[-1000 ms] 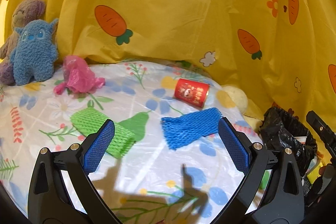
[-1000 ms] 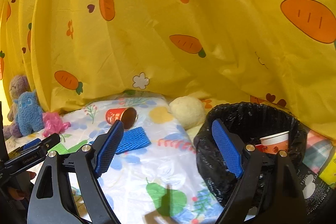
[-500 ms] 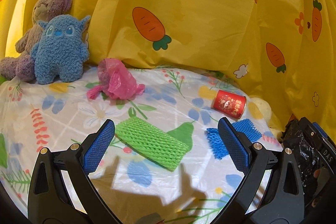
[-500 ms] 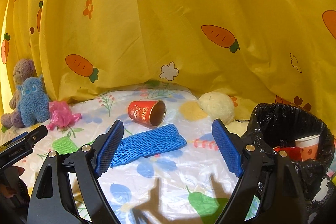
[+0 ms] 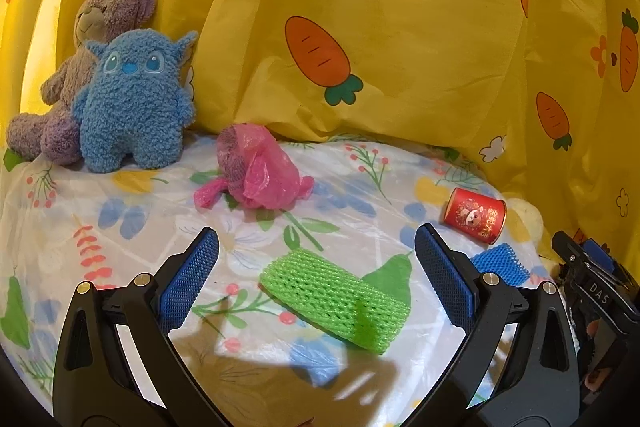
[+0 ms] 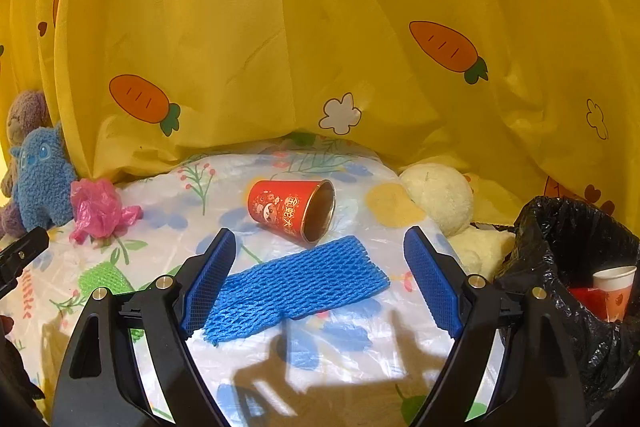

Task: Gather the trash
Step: 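Grasp the red paper cup with the right gripper while left gripper approaches pink bag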

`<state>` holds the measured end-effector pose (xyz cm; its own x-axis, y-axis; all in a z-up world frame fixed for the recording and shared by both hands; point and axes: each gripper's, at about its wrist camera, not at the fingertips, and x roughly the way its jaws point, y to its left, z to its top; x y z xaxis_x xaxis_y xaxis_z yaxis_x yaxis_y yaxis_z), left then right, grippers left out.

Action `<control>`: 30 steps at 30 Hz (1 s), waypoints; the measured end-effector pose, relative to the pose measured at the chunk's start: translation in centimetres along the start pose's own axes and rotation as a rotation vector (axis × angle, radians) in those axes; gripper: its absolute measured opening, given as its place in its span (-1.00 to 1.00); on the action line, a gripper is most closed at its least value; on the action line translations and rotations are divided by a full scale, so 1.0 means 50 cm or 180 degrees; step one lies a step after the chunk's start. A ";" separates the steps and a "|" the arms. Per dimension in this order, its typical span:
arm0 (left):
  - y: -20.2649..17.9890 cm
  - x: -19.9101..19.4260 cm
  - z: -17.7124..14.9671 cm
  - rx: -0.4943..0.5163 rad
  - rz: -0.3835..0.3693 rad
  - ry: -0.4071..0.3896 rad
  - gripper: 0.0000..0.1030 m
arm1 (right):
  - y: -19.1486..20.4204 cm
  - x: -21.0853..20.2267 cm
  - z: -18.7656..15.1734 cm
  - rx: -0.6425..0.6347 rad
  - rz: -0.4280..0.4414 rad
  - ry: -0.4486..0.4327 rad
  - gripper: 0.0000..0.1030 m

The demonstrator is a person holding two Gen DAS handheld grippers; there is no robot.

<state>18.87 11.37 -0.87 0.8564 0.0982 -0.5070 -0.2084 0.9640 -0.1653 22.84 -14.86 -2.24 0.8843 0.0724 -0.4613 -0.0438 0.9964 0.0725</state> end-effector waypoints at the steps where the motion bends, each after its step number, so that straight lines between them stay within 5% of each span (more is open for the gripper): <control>1: 0.001 0.004 0.003 0.0002 -0.0003 0.0006 0.88 | 0.001 0.008 0.001 -0.0006 -0.0003 0.0020 0.62; 18: 0.063 0.056 0.039 0.0020 0.0155 0.0007 0.88 | 0.011 0.177 0.027 0.0181 0.0178 0.0527 0.50; 30: 0.121 0.132 0.069 -0.0066 0.0065 -0.0035 0.88 | 0.017 0.252 0.023 0.0234 0.0481 0.0725 0.06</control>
<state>24.90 18.71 -2.28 0.8569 0.1205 -0.5011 -0.2355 0.9564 -0.1726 34.49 -13.13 -6.95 0.7426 0.2363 -0.6266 -0.1261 0.9683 0.2157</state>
